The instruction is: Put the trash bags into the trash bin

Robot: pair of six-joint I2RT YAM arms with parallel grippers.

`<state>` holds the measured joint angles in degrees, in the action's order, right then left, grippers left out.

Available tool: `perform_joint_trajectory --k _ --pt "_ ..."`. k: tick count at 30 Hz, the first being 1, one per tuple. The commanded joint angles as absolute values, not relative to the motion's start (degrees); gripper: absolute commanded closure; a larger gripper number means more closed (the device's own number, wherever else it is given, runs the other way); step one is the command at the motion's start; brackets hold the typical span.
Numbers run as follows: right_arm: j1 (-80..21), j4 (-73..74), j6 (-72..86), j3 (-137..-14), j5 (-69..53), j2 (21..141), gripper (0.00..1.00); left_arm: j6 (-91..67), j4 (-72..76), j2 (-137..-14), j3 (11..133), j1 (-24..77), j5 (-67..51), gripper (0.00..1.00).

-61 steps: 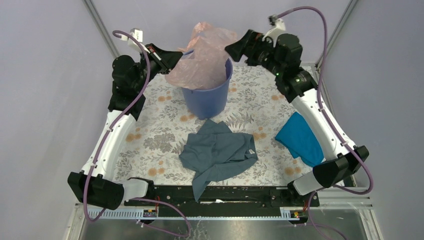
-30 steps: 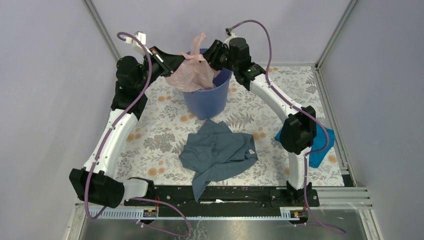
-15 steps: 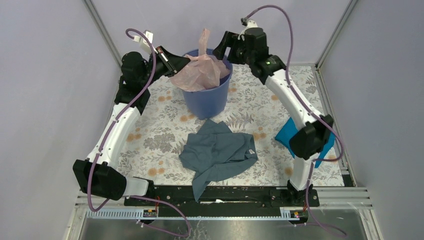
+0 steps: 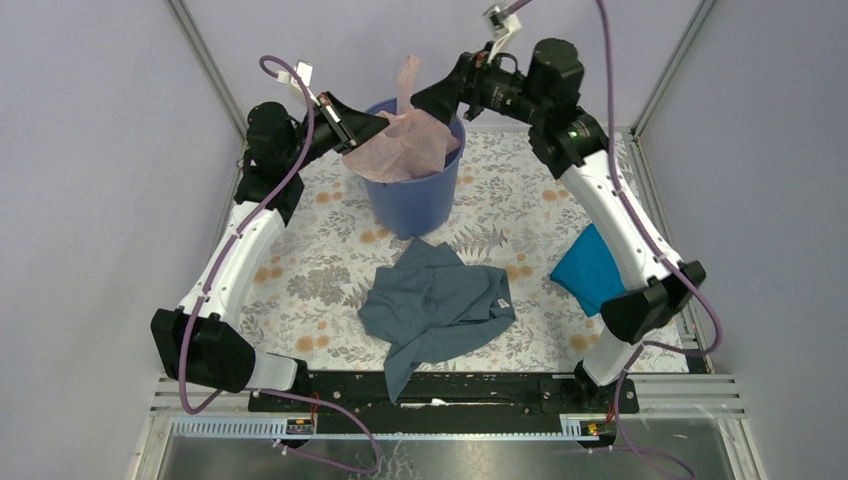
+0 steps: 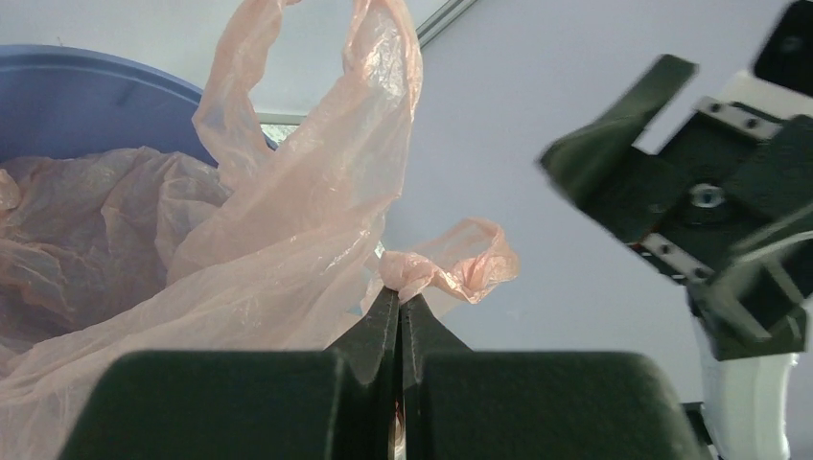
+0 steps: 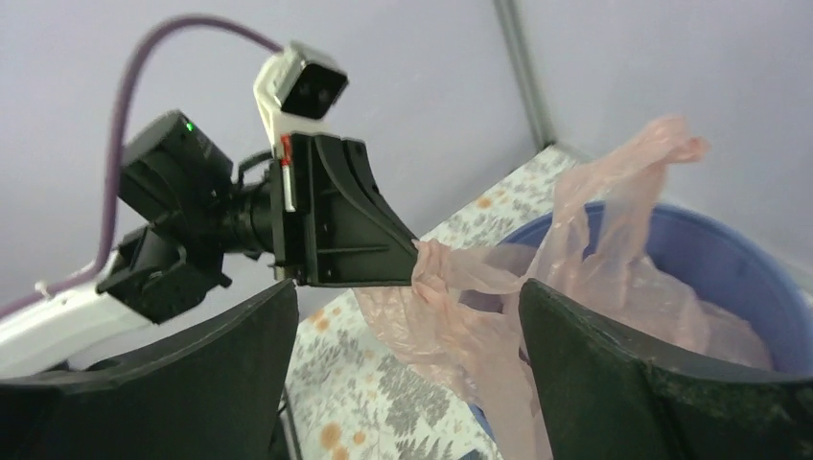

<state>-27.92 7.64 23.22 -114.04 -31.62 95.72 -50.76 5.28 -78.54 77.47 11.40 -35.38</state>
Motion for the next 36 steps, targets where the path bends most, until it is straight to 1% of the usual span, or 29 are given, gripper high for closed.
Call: perform_joint_trajectory --k 1,7,9,10,11,12,13,14,15,17,18,19,21,23,26,29,33,36 --pt "-28.5 7.7 19.4 -117.2 -43.0 101.5 0.11 -51.6 8.0 -78.4 77.8 10.9 -37.6 1.00" --pt "-29.3 15.9 7.4 -118.6 -41.2 102.1 0.13 -49.8 5.3 -78.8 79.6 10.8 -39.3 1.00" --pt "-29.2 17.3 5.3 -119.5 -41.0 102.4 0.17 -49.8 5.2 -78.8 79.7 10.8 -39.7 1.00" --pt "-29.3 17.3 4.8 -119.7 -40.8 102.4 0.21 -50.1 5.2 -78.9 79.7 10.8 -40.0 0.99" --pt "-29.2 16.9 4.8 -119.9 -40.5 102.4 0.27 -50.3 5.6 -79.1 79.9 10.9 -40.8 0.98" --pt "-29.2 16.5 5.0 -119.8 -40.0 102.5 0.38 -50.5 5.7 -79.4 80.2 10.9 -41.7 0.97" --pt "-29.3 16.2 5.2 -119.6 -39.4 102.4 0.49 -50.5 5.8 -79.5 80.5 10.9 -42.6 0.92" --pt "-29.2 15.5 5.5 -119.2 -38.9 102.2 0.58 -50.1 5.3 -79.3 80.8 10.9 -43.1 0.86" --pt "-29.2 14.7 5.9 -118.5 -38.5 101.8 0.69 -49.0 3.8 -78.8 81.2 10.9 -42.6 0.77" --pt "-29.2 12.2 6.8 -116.0 -36.7 100.4 0.89 -44.5 -1.6 -77.0 82.3 10.8 -38.9 0.56" --pt "-29.2 10.8 7.1 -114.4 -35.2 99.5 0.96 -41.8 -5.3 -76.0 83.1 10.9 -36.0 0.50" --pt "-29.2 9.7 7.2 -112.9 -33.3 98.8 1.00 -39.0 -8.6 -74.8 83.6 10.9 -32.7 0.47" --pt "-29.2 9.0 6.6 -110.8 -29.8 97.8 1.00 -34.7 -15.5 -72.4 83.8 10.8 -25.5 0.42" --pt "-28.8 9.4 5.8 -110.4 -28.9 97.6 1.00 -32.4 -18.7 -69.7 82.3 10.8 -19.7 0.36" --pt "-28.2 9.7 5.7 -110.4 -29.6 97.6 1.00 -30.5 -20.5 -65.3 78.3 10.8 -13.0 0.28" --pt "-28.1 8.8 6.1 -109.6 -30.2 97.1 1.00 -29.2 -20.9 -62.5 75.7 10.8 -8.1 0.18" --pt "-27.9 7.6 7.0 -108.5 -32.3 96.7 1.00 -29.5 -20.9 -62.0 76.4 10.8 -8.3 0.03" --pt "-27.9 7.5 7.4 -108.1 -33.1 96.7 1.00 -29.8 -19.5 -62.8 78.0 10.8 -13.2 0.01"
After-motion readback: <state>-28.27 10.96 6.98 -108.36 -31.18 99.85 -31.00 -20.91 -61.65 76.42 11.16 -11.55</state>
